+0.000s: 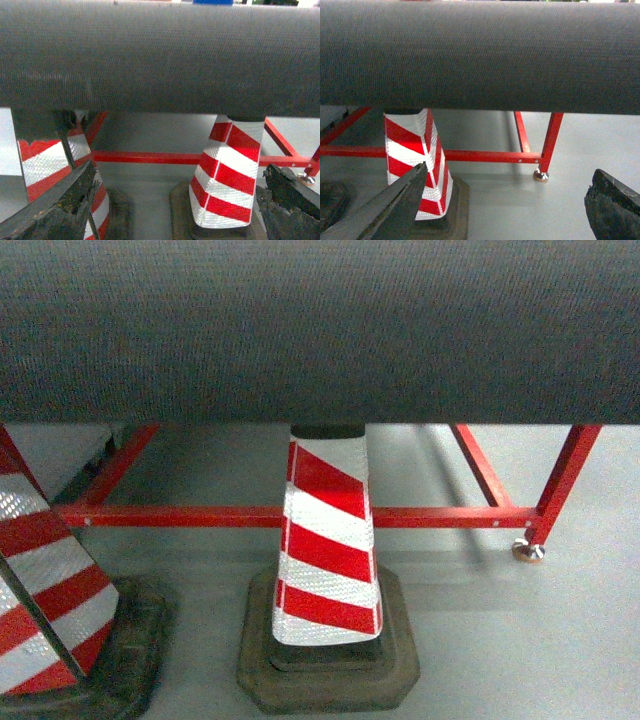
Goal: Sort blue parts and orange caps into right shelf containers
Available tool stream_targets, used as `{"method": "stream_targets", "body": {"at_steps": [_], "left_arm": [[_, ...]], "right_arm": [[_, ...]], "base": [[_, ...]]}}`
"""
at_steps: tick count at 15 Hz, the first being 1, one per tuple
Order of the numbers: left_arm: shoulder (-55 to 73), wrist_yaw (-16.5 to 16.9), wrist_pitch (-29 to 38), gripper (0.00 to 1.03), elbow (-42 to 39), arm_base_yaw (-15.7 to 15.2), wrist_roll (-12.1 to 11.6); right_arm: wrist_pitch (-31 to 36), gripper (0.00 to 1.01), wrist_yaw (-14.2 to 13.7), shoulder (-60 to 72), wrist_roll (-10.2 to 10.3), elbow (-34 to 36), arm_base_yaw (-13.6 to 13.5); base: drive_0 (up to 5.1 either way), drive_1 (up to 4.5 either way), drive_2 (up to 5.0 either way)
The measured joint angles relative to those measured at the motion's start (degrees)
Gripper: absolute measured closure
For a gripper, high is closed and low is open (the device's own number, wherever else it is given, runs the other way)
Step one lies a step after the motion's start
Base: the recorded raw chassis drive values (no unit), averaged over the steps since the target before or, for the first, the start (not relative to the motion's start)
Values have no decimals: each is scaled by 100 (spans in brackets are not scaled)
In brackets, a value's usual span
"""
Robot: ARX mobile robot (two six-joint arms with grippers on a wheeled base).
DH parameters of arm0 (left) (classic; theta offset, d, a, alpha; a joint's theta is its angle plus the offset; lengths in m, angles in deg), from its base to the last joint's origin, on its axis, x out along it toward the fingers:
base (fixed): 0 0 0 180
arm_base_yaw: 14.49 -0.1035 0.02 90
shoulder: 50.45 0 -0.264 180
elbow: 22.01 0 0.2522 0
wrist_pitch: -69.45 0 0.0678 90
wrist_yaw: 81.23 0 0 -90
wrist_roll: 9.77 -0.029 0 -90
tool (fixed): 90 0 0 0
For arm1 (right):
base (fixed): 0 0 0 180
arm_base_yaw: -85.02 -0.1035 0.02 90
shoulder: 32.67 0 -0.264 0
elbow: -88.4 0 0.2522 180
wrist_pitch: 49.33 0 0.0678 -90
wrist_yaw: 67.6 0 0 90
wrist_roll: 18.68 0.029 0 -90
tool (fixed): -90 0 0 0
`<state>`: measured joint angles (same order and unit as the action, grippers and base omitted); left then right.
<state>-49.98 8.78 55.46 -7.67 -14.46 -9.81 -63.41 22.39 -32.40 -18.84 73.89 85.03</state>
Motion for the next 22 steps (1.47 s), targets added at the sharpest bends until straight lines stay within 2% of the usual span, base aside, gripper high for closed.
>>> {"method": "stream_targets", "body": {"at_steps": [22], "left_arm": [[0, -2, 0, 5, 0, 0, 2]], "right_arm": [[4, 3, 2, 0, 20, 0, 0]], "base": [[0, 0, 0]]}}
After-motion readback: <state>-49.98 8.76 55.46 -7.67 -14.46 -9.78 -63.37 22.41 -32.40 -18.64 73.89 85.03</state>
